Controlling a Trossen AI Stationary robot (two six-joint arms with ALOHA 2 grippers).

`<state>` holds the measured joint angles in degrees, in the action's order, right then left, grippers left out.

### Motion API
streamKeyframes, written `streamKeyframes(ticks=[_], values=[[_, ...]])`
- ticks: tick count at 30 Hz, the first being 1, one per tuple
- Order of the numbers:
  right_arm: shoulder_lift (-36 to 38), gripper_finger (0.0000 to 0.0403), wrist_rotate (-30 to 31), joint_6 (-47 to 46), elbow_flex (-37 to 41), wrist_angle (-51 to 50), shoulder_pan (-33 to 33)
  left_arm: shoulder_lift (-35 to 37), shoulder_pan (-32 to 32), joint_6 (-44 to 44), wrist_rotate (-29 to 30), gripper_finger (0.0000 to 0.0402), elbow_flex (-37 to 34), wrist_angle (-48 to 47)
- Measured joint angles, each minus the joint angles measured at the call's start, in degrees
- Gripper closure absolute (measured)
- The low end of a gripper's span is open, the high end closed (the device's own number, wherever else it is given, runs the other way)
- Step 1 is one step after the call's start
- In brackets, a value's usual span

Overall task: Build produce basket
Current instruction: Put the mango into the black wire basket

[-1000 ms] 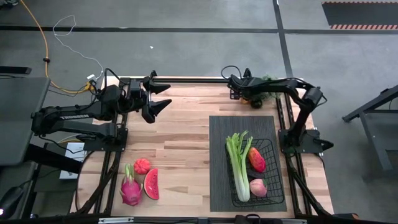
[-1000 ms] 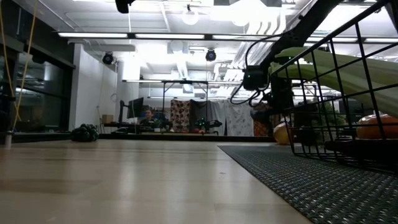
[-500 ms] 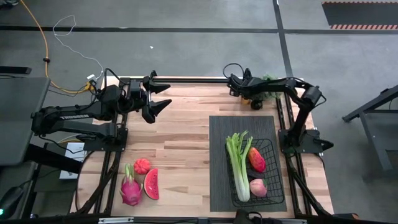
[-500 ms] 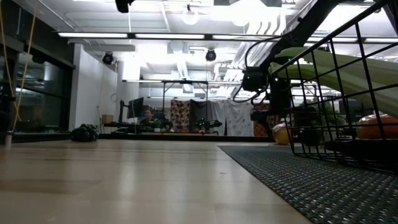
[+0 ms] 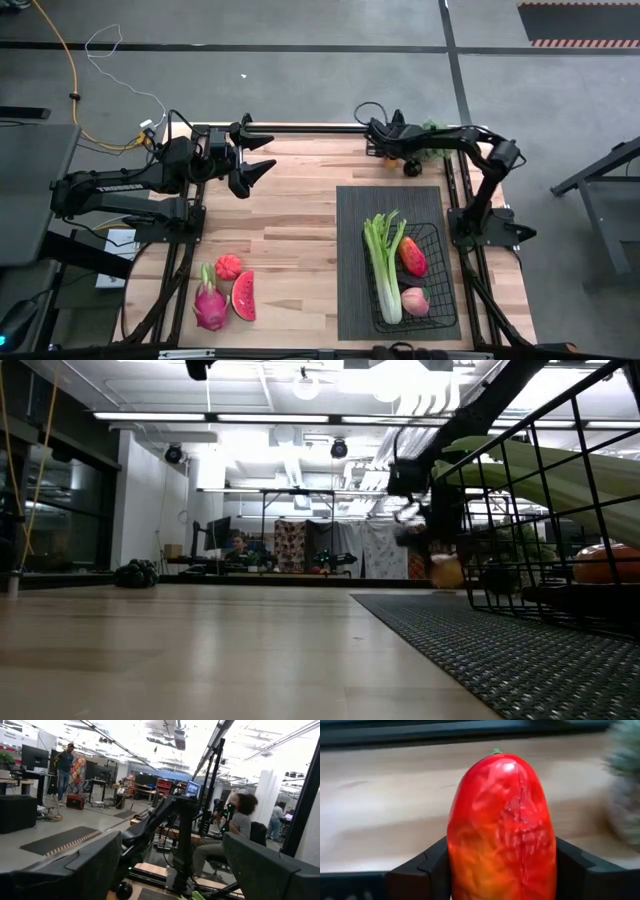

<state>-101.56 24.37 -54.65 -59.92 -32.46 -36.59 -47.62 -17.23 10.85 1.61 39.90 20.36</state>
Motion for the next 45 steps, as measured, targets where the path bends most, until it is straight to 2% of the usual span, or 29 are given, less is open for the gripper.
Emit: streamKeyframes(ticks=[5,10,13,20,29,34,41,45], values=[[6.88,0.0175,-2.44,12.8,0.0,5.26,4.81,0.0,0.01,-1.03,0.37,0.0064,0.0,0.01],[15.75,0.0173,-6.44,24.08,0.0,6.29,13.1,0.02,0.0,-1.01,0.39,0.0064,0.0,0.0],[20.37,0.0174,-7.49,27.86,0.02,6.38,18.06,0.02,0.01,-1.02,0.57,0.0064,0.0,-0.02],[30.97,0.0174,-9.49,27.34,7.56,13.31,24.64,0.02,0.0,-1.03,1.22,0.0064,0.0,-0.28],[45.7,0.0174,-14.85,22.19,19.87,36.42,26.13,0.02,0.0,-0.55,3.57,0.0064,0.0,-0.48],[50.6,0.017,-20.63,25.43,19.69,41.59,26.13,0.02,0.01,1.26,3.29,0.0064,0.0,-1.68],[51.29,0.017,-28.97,28.84,16.57,41.41,26.13,0.02,0.04,4.18,0.57,0.0064,0.0,-1.73],[51.26,0.017,-30.87,29.05,15.84,41.27,26.13,0.02,0.04,7.54,0.57,0.0064,0.0,-1.73]])
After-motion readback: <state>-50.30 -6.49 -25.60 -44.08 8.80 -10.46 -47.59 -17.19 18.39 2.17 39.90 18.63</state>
